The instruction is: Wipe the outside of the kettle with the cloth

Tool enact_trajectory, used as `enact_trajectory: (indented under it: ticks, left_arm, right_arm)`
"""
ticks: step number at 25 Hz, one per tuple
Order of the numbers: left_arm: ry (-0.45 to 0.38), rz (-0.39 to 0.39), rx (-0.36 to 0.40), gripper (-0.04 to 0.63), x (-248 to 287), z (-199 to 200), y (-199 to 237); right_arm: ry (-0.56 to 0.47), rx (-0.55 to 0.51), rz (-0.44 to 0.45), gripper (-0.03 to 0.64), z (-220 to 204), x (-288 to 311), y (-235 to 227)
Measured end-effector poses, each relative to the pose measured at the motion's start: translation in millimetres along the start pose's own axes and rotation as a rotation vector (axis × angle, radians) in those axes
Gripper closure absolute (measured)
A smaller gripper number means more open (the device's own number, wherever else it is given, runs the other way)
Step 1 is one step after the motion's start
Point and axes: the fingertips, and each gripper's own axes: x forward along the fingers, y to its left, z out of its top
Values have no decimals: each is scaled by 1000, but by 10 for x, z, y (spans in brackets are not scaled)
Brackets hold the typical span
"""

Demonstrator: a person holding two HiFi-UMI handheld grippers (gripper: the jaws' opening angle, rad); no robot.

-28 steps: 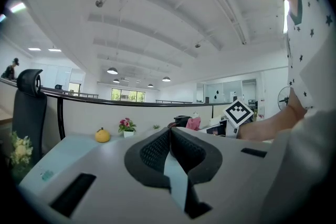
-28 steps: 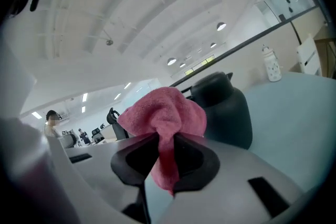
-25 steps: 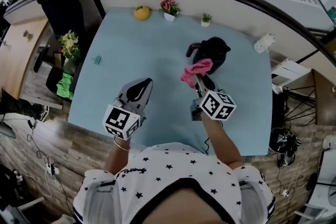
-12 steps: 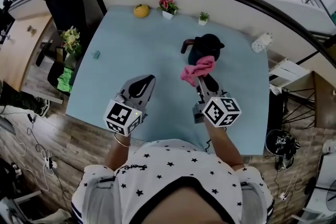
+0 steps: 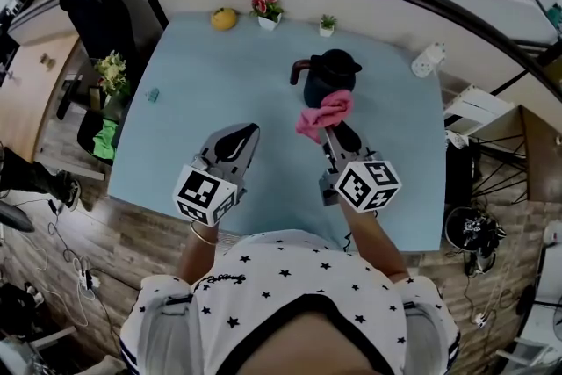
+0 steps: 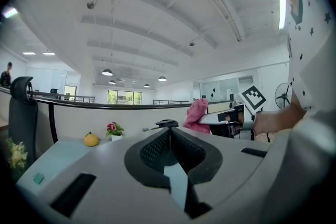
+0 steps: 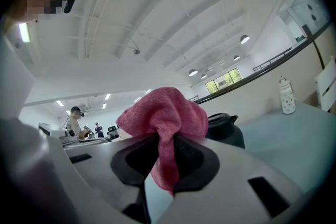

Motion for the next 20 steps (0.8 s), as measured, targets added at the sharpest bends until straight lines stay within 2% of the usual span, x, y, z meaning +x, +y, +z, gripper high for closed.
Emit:
enact_trajectory:
  ticks: [20]
  left_arm:
    - [5,4,11,565,13,23,-64]
  right_arm:
    - [8,28,31,541,-1,-44,18]
